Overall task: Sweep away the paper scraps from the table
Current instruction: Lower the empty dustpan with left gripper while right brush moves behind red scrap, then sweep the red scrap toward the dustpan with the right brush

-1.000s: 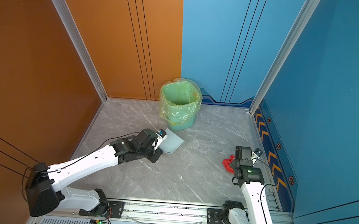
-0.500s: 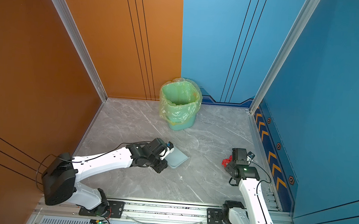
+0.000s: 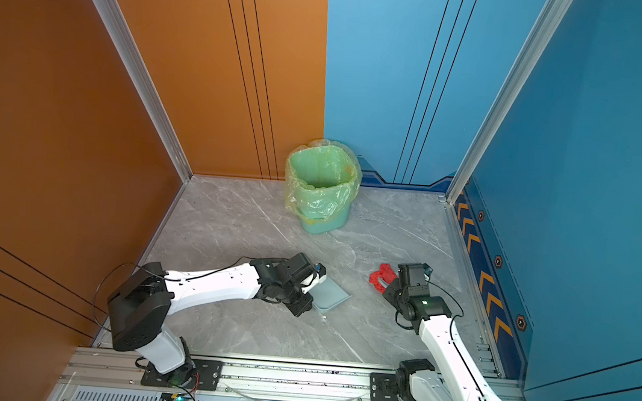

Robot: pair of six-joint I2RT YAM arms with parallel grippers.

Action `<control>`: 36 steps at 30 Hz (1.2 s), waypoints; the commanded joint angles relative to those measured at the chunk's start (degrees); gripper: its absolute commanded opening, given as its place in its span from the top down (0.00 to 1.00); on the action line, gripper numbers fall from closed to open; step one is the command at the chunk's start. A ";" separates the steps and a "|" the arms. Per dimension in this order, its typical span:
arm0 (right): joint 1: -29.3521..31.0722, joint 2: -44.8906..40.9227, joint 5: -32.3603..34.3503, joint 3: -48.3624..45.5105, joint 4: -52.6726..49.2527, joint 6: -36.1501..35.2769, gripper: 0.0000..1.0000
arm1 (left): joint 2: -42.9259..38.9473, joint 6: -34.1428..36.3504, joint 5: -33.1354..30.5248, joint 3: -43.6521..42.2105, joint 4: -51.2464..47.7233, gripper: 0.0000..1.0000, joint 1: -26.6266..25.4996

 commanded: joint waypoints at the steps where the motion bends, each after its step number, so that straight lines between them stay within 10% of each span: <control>1: 2.51 2.30 -7.10 1.94 5.78 0.84 1.00 | 1.56 -0.63 0.75 1.93 -0.29 1.00 -0.92; 19: 4.33 0.82 12.80 16.57 -9.88 -8.36 1.00 | 1.97 -0.94 -1.71 0.57 -0.28 1.00 -1.58; 36: 4.60 9.59 12.79 15.98 -4.38 -11.26 1.00 | 7.28 -0.11 -7.81 4.57 -4.87 1.00 -4.29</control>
